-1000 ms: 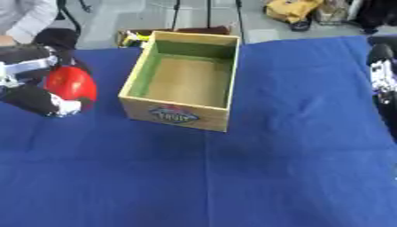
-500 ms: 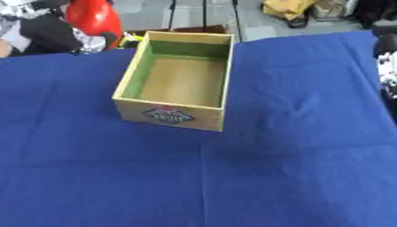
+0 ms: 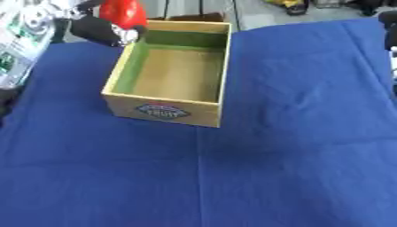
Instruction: Pick up objects on the table and place them in the box.
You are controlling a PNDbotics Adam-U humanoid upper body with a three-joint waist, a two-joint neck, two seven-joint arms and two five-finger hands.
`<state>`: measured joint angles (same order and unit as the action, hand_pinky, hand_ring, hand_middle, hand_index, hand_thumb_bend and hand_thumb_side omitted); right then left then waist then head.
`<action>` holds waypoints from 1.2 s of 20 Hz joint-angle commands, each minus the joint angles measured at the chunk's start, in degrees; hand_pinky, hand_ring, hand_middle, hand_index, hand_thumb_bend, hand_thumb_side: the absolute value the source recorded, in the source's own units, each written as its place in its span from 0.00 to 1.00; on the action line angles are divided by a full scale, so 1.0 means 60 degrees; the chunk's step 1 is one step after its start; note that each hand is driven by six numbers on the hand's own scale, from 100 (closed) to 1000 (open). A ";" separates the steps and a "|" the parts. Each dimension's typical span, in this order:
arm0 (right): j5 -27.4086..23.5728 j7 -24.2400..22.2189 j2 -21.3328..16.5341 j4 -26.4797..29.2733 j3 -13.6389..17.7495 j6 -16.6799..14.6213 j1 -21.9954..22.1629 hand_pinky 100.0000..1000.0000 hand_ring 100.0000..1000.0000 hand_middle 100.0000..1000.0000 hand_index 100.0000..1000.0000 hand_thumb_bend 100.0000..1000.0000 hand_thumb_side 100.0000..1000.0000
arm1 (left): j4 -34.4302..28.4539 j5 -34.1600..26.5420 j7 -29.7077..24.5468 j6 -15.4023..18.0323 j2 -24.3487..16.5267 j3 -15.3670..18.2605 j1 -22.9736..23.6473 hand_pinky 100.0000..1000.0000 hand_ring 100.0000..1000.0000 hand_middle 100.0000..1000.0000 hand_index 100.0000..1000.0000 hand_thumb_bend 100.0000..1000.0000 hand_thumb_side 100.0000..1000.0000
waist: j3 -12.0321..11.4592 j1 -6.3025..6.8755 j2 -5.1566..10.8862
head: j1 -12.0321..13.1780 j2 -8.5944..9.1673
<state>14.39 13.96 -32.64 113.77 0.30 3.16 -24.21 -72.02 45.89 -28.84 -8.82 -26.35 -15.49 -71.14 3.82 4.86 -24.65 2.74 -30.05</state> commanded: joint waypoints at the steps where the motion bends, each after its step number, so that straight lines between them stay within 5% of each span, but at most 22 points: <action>1: -0.0125 -0.0014 -0.0272 0.0137 0.0019 -0.0117 -0.0185 0.79 0.86 0.81 0.82 0.00 1.00 | 0.0297 0.0277 0.0392 0.0189 0.0063 0.0201 -0.0323 0.04 0.40 0.69 0.79 0.00 0.45 | 0.0055 -0.0064 0.0136 | 0.0086 0.0220; 9: -0.0218 -0.0064 -0.0209 0.0137 -0.0037 -0.0194 -0.0428 0.79 0.85 0.81 0.82 0.00 1.00 | 0.1405 0.0623 0.0846 0.0837 0.0658 0.0132 -0.0433 0.05 0.42 0.72 0.79 0.00 0.47 | 0.0295 -0.0118 0.0012 | 0.0207 0.0464; 13: -0.0268 -0.0086 -0.0159 0.0137 -0.0053 -0.0196 -0.0492 0.79 0.85 0.81 0.82 0.00 1.00 | 0.1843 0.0822 0.0828 0.1014 0.0870 0.0143 -0.0390 0.07 0.43 0.77 0.88 0.00 0.55 | 0.0370 -0.0125 0.0026 | 0.0245 0.0469; 17: -0.0301 -0.0114 -0.0119 0.0137 -0.0076 -0.0195 -0.0534 0.79 0.85 0.81 0.82 0.00 1.00 | 0.2179 0.0977 0.0509 0.1309 0.1031 0.0144 -0.0358 0.20 0.53 0.81 0.92 0.02 0.69 | 0.0389 -0.0129 0.0046 | 0.0240 0.0448; 19: -0.0308 -0.0120 -0.0091 0.0137 -0.0078 -0.0180 -0.0524 0.79 0.86 0.81 0.82 0.00 1.00 | 0.2320 0.1106 0.0279 0.1487 0.1121 0.0144 -0.0361 0.40 0.66 0.81 0.93 0.13 0.81 | 0.0379 -0.0138 0.0057 | 0.0144 0.0431; 24: -0.0327 -0.0115 -0.0054 0.0137 -0.0083 -0.0190 -0.0550 0.79 0.85 0.81 0.82 0.00 1.00 | 0.2405 0.1374 0.0150 0.1777 0.1194 0.0215 -0.0287 0.56 0.75 0.81 0.93 0.17 0.88 | 0.0377 -0.0145 0.0077 | 0.0088 0.0375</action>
<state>12.80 13.36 -32.10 113.77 -0.41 2.24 -26.75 -57.20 53.65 -27.88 1.34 -18.60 -14.95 -71.97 6.02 4.44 -25.82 3.39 -27.93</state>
